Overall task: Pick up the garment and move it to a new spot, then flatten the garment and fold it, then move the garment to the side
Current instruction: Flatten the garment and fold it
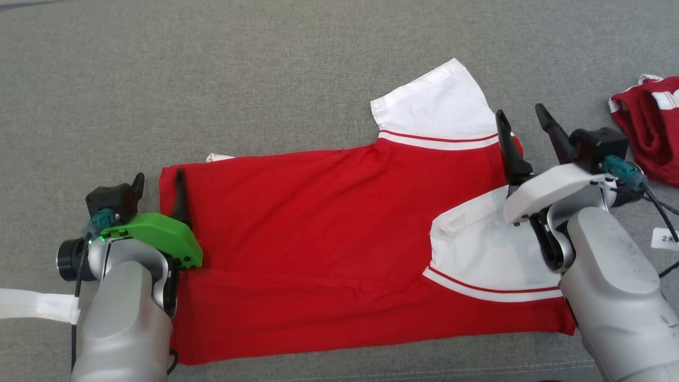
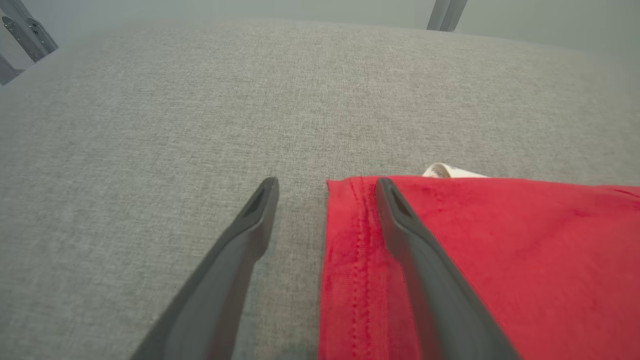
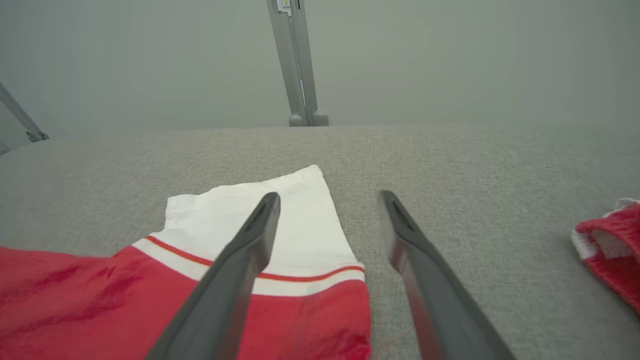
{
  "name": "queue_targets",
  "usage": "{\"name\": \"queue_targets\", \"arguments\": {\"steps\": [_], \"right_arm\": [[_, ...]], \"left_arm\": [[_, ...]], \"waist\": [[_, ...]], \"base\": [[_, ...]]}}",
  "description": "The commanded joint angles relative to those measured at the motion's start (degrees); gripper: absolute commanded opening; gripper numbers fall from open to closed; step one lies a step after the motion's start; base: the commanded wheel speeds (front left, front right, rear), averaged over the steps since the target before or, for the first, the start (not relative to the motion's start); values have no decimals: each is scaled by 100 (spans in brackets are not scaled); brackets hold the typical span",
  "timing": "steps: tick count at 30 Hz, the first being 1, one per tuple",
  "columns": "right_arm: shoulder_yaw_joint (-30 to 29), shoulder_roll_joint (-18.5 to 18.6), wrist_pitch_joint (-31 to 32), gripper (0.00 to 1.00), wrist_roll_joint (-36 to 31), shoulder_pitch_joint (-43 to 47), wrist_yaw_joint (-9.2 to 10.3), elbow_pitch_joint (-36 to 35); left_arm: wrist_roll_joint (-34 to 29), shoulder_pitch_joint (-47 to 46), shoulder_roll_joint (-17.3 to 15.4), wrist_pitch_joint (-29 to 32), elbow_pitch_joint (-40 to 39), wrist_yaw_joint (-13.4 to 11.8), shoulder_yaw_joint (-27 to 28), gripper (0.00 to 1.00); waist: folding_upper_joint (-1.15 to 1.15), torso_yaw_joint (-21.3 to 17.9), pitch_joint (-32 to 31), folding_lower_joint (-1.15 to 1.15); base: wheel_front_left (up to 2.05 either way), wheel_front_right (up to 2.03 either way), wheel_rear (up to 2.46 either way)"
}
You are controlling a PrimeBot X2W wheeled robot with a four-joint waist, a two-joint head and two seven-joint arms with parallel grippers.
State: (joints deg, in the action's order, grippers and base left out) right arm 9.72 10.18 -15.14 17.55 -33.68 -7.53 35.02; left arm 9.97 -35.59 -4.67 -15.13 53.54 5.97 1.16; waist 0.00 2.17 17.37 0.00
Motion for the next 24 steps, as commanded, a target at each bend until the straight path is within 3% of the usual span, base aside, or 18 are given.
{"name": "queue_targets", "arguments": {"steps": [1,3,5,6,8,24], "right_arm": [[-2,2,3,100,-27,-102,10,36],[20,30,3,100,-134,-259,10,188],[64,44,3,100,-217,-458,10,371],[89,51,3,100,-251,-555,10,522],[125,71,2,100,-282,-805,10,819],[436,243,844,100,-614,-2878,10,2914]], "left_arm": [[-17,-111,-23,5,36,19,-12,98],[-17,-152,-1,4,148,54,-57,75],[-34,-225,14,5,261,88,-127,45],[-23,-253,24,8,301,100,-156,38],[-23,-286,49,8,319,110,-218,0],[120,-690,161,5,-146,152,-773,0]], "waist": [[0,15,143,0],[0,47,183,0],[0,88,221,0],[0,115,242,0],[0,174,288,0],[0,745,881,0]], "base": [[0,0,0],[0,0,0],[0,0,0],[0,0,0],[0,0,0],[0,0,0]]}}
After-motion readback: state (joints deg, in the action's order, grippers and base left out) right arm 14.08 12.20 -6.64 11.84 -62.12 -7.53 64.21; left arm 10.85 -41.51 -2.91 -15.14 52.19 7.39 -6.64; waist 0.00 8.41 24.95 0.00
